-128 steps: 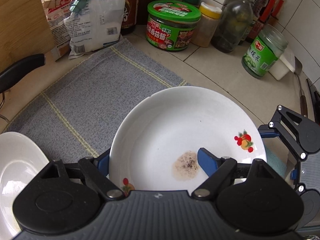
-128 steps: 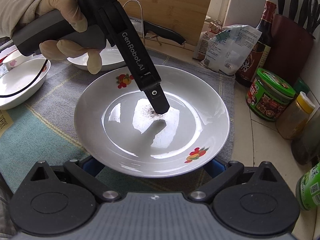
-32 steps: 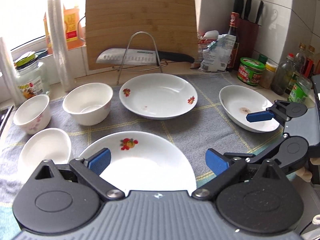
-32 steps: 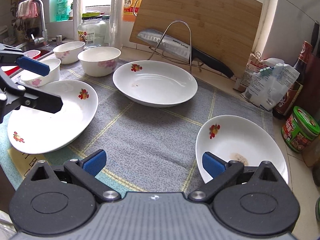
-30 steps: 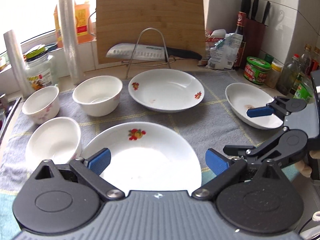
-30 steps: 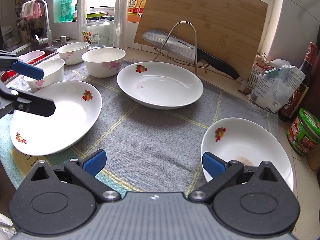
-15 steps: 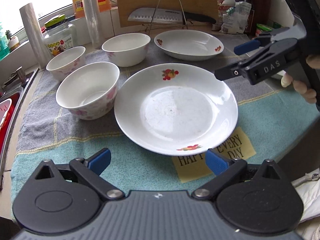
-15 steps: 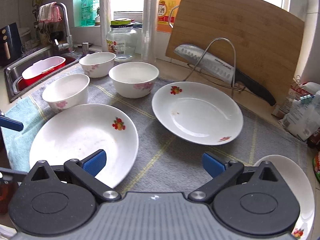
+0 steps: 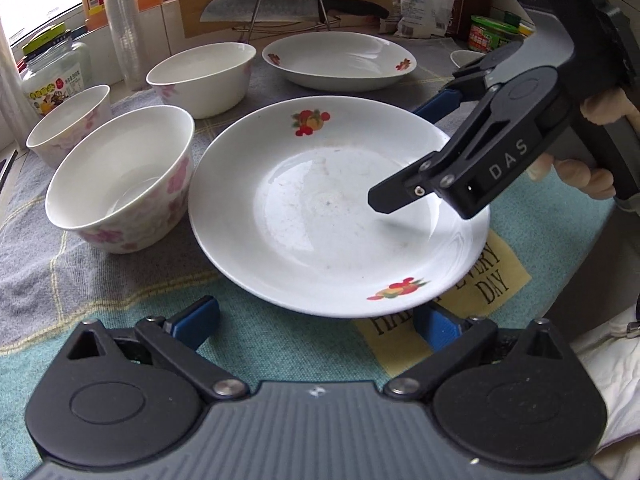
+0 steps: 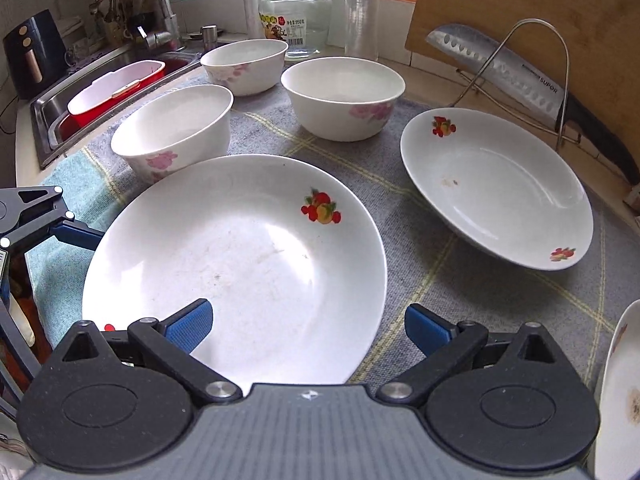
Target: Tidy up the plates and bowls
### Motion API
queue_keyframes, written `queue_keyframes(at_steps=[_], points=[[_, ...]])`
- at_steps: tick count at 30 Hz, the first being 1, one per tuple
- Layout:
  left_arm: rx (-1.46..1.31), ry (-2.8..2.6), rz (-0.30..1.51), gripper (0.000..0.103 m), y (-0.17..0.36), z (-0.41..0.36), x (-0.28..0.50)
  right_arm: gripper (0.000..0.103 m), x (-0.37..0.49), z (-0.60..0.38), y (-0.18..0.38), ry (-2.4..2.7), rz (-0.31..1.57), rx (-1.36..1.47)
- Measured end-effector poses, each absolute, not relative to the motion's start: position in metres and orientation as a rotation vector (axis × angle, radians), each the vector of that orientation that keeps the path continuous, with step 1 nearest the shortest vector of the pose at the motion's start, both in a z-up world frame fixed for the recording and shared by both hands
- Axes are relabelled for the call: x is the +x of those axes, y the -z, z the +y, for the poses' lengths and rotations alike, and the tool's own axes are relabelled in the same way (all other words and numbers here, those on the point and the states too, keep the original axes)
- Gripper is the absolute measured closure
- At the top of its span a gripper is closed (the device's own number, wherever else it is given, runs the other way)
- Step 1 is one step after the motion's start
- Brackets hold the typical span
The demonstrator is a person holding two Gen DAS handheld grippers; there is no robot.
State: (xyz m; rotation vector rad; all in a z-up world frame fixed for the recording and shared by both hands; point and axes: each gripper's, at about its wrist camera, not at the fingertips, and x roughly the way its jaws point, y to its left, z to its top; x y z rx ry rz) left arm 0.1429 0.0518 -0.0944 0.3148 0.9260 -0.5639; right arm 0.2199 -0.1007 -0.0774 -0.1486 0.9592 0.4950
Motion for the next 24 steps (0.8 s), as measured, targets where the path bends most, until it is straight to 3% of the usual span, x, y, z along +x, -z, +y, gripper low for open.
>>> queue_keyframes(at_steps=[24], points=[[0.33, 0.655, 0.841, 0.0, 0.098, 0.059, 0.145, 0.0, 0.244, -0.088, 0.082, -0.634, 1.004, -0.255]])
